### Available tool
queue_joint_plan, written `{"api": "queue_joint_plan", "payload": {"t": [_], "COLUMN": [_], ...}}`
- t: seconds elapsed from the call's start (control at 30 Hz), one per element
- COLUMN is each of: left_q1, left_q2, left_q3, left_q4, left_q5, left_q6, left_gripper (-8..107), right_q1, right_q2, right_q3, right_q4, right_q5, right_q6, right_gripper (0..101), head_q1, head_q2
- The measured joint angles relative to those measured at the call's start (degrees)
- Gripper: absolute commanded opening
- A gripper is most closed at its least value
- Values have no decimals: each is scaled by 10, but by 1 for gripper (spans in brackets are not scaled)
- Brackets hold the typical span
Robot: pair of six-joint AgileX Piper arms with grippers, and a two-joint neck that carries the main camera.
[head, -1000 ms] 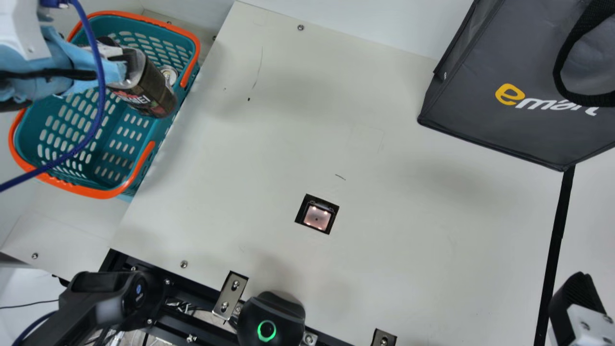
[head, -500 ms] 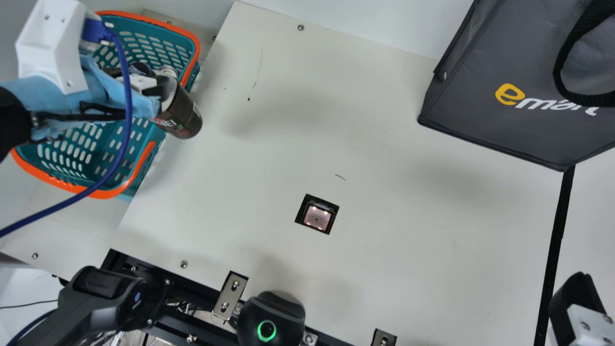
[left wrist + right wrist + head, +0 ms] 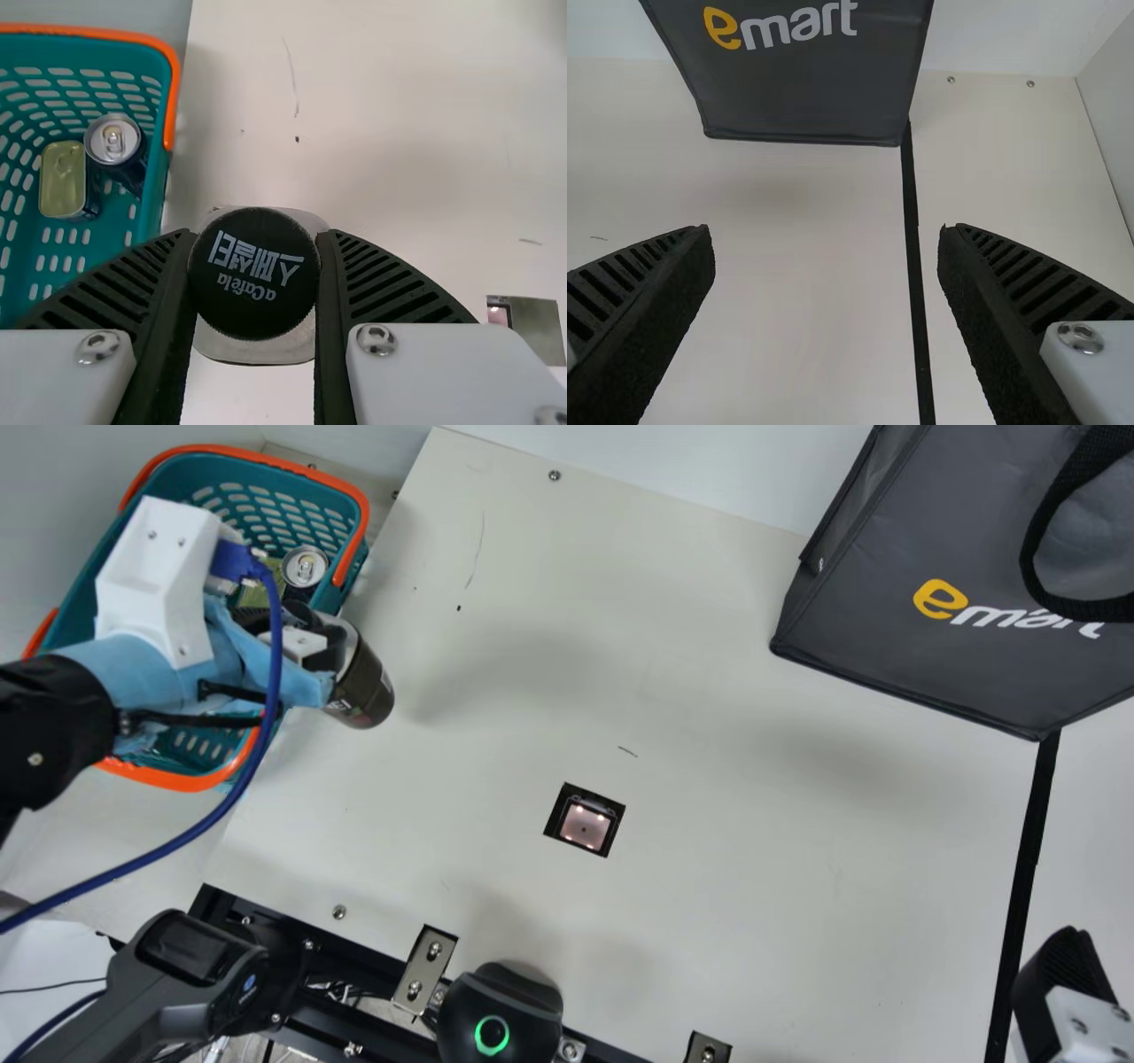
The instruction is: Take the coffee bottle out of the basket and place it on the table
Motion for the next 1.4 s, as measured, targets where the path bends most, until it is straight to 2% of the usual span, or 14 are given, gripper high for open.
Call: {"api": "queue_joint_plan", "payload": {"t": [0.47,0.97,1.4], "left_q1": [-88,-156,-181], "left_q2": [-18,2,20], "left_q3": [72,116,109], "left_q4": [63,132,152], "left_q5": [-39,-85,-86], "left_q6": [-104,-219,-259], "left_gripper": [10,10,54], "right_q1": [0,0,0], "right_q2": [0,0,0], "right_q3": [0,0,0], "right_q4": [0,0,0], "right_q5": [0,0,0], "right_q6": [0,0,0], "right_gripper": [91,91,91], "head_q1": [0,1,0], "head_q2": [0,0,0]}}
